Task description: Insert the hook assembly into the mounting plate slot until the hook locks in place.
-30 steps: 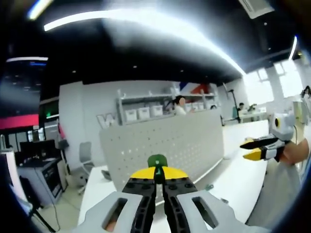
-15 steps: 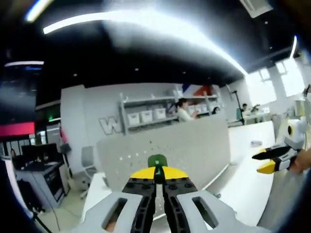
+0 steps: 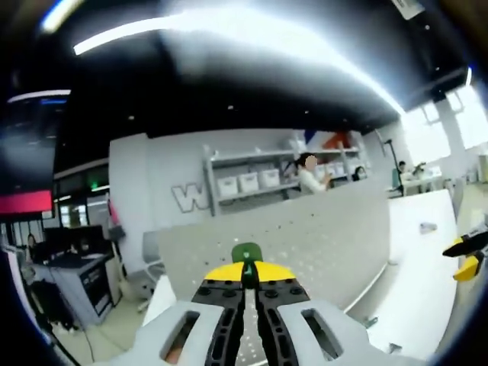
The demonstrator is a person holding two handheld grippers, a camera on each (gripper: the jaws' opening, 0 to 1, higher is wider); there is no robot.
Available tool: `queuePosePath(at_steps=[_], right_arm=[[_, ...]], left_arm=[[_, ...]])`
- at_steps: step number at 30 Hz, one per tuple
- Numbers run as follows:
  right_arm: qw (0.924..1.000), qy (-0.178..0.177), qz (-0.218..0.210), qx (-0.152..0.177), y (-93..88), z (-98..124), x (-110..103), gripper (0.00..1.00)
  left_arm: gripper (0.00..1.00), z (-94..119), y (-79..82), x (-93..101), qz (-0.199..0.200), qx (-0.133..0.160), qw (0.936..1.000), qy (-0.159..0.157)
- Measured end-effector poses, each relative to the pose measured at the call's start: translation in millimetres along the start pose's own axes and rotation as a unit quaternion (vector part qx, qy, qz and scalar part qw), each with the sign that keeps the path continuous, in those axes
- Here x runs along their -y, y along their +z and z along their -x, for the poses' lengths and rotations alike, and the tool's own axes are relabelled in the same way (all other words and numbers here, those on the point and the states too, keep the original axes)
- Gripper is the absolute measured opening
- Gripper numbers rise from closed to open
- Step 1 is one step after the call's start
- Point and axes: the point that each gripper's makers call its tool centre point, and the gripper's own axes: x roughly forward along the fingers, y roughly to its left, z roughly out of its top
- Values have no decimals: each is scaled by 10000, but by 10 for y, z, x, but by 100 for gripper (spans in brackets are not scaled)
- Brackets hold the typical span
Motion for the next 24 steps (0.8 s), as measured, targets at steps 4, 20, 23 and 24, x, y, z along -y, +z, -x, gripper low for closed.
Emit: queuePosePath(at_steps=[4,20,23,24], right_arm=[[10000,-10,-21,0,0,-8,12,38],[10000,41,-77,-34,-15,-12,15,38],[9999,64,-76,-67,-31,-17,1,38],[9999,72,-83,-84,-40,-20,-2,38]], left_arm=[[3,-153,-14,-57,22,55,9999,149],[3,-564,-94,-386,-139,-12,9978,653],[3,-639,-166,-430,-129,-84,9974,706],[3,-646,-178,-427,-123,-103,9973,710]])
